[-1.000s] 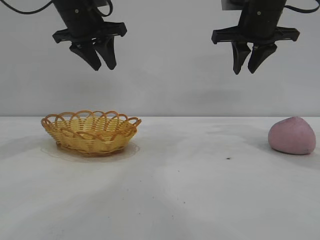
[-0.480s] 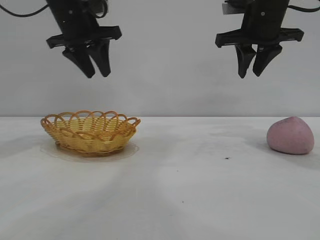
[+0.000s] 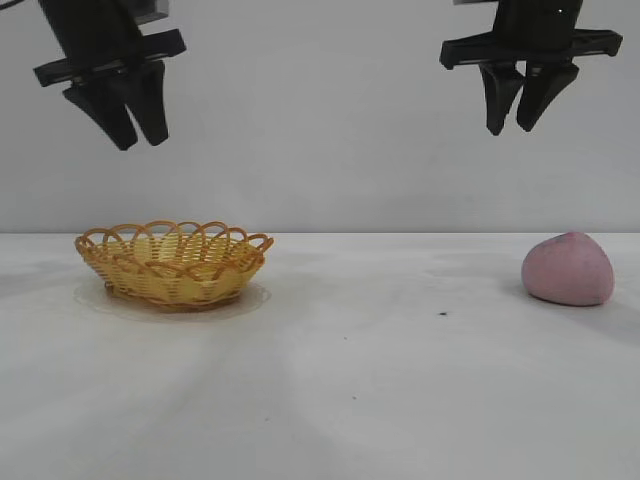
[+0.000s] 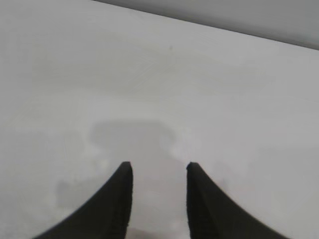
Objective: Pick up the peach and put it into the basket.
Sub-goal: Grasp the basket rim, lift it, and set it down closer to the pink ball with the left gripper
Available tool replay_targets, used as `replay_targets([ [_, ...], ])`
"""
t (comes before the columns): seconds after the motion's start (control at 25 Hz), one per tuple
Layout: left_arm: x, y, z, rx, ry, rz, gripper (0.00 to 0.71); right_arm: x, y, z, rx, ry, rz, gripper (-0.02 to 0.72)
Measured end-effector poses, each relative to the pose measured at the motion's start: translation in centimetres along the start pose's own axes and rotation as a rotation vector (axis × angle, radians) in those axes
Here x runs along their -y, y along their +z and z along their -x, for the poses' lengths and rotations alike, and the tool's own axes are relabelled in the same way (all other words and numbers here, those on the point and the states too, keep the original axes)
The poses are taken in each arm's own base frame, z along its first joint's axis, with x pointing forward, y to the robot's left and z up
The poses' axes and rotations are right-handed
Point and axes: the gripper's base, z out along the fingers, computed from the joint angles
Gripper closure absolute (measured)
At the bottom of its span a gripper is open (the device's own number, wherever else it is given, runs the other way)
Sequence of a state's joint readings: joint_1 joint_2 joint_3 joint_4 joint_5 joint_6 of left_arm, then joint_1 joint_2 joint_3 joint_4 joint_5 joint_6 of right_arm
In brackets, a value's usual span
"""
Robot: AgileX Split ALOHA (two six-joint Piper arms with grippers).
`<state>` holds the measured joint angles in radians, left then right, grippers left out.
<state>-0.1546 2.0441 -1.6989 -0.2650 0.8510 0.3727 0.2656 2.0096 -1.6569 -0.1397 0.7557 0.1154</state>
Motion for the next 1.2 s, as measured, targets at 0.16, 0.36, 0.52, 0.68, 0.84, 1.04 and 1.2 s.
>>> replay_targets([
  [0.16,0.2,0.2,-2.1,-0.007,-0.008,0.019,0.443,-0.3,-0.8,-0.9,0.026,0.008,0.044,0.488],
  [0.36,0.5,0.3,-4.9,0.010,0.009,0.050,0.443,0.2,-1.6,-5.7,0.051,0.037,0.064,0.488],
  [0.52,0.5,0.1,-5.3,0.037,0.028,0.065,0.443,1.0,-2.7,-8.5,0.083,0.078,0.072,0.488],
  [0.68,0.5,0.1,-5.2,0.040,0.025,0.063,0.443,1.0,-2.6,-8.8,0.086,0.066,0.071,0.488],
  [0.84,0.3,1.4,-5.8,-0.008,0.006,0.045,0.443,1.0,-2.6,-8.7,0.094,0.052,0.074,0.488],
  [1.04,-0.4,4.0,-7.0,-0.069,-0.048,0.017,0.443,1.0,-2.6,-8.7,0.094,0.052,0.077,0.488],
  [1.2,-0.6,4.5,-6.8,-0.044,-0.058,0.026,0.443,1.0,-2.6,-8.7,0.093,0.048,0.078,0.488],
])
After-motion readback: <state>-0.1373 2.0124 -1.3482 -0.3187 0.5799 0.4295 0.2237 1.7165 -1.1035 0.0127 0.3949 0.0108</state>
